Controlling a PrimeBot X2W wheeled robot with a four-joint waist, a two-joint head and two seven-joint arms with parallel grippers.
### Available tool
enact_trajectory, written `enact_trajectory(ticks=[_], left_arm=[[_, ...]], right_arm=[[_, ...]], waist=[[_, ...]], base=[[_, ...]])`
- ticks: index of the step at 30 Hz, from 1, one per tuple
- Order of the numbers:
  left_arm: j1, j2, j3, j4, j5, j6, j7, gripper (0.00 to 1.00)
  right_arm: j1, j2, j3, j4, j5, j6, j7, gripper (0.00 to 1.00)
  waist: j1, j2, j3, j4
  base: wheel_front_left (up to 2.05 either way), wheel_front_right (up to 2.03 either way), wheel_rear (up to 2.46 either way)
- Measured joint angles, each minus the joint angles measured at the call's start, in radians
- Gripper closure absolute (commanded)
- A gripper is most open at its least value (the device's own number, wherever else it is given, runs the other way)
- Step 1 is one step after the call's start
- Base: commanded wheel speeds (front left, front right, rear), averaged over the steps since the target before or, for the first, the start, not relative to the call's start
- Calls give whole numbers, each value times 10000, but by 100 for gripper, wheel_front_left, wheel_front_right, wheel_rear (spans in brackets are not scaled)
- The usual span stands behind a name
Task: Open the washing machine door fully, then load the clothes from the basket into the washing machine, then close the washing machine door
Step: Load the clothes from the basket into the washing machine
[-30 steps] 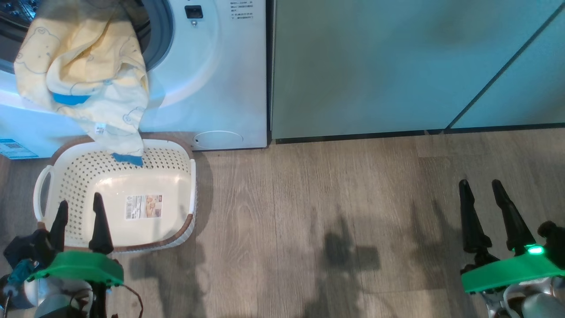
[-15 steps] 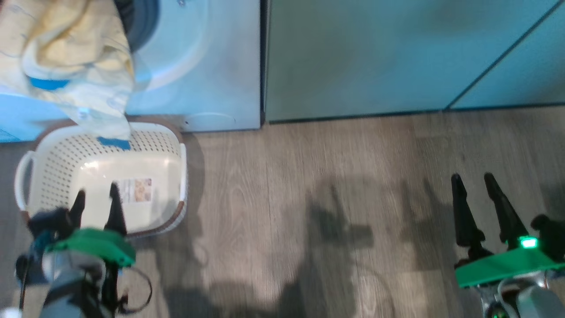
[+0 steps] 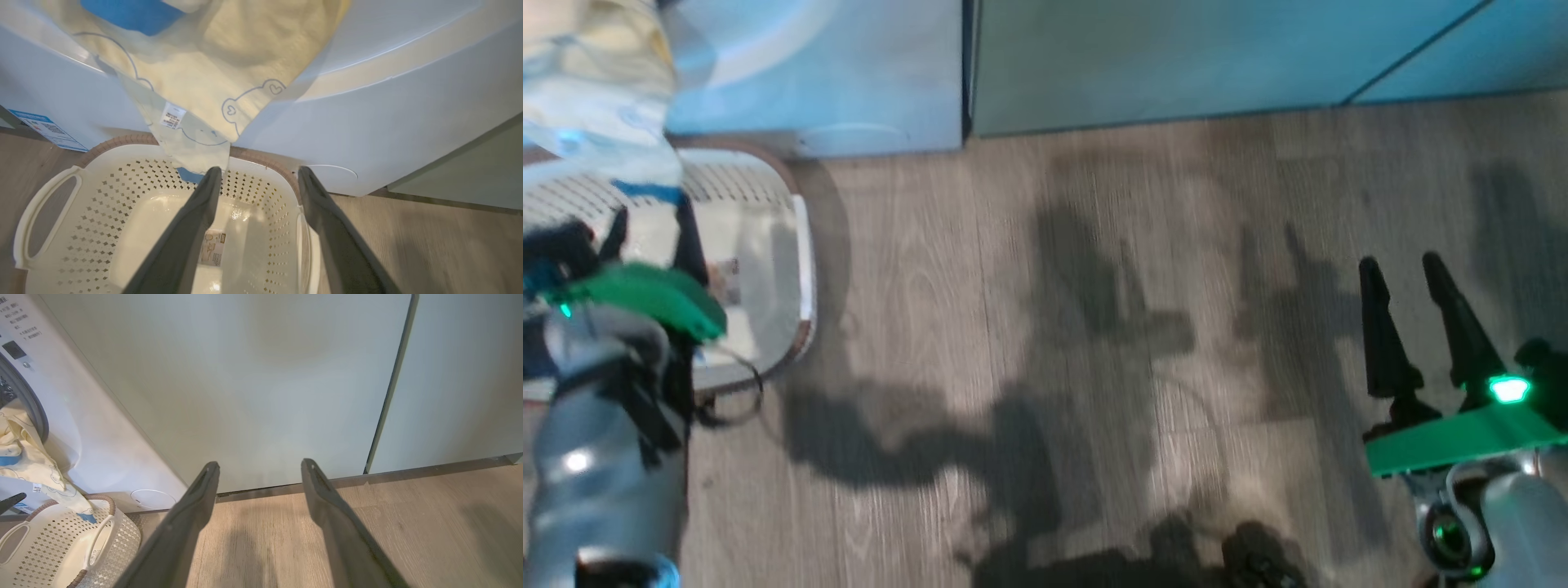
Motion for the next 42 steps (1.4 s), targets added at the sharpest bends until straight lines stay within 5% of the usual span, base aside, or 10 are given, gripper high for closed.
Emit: enact_trajectory(ticks=[12, 24, 42], left_arm=[[-2413, 376, -198, 715, 186, 90, -19, 0], [-4220, 970, -23, 1655, 253, 869, -38, 0], [-5470, 1710, -203, 2832, 171, 591, -213, 0]], right_arm=[[-559, 0, 0, -117, 0, 0, 0, 0], [-1093, -21, 79, -209, 0, 0, 0, 0], [-1434, -40, 153, -221, 0, 0, 0, 0]], waist=[[-1, 0, 1371, -74], [-1, 0, 2306, -51], [-4, 1, 2929, -182]], base=[[0, 0, 0], [0, 0, 0], [0, 0, 0]])
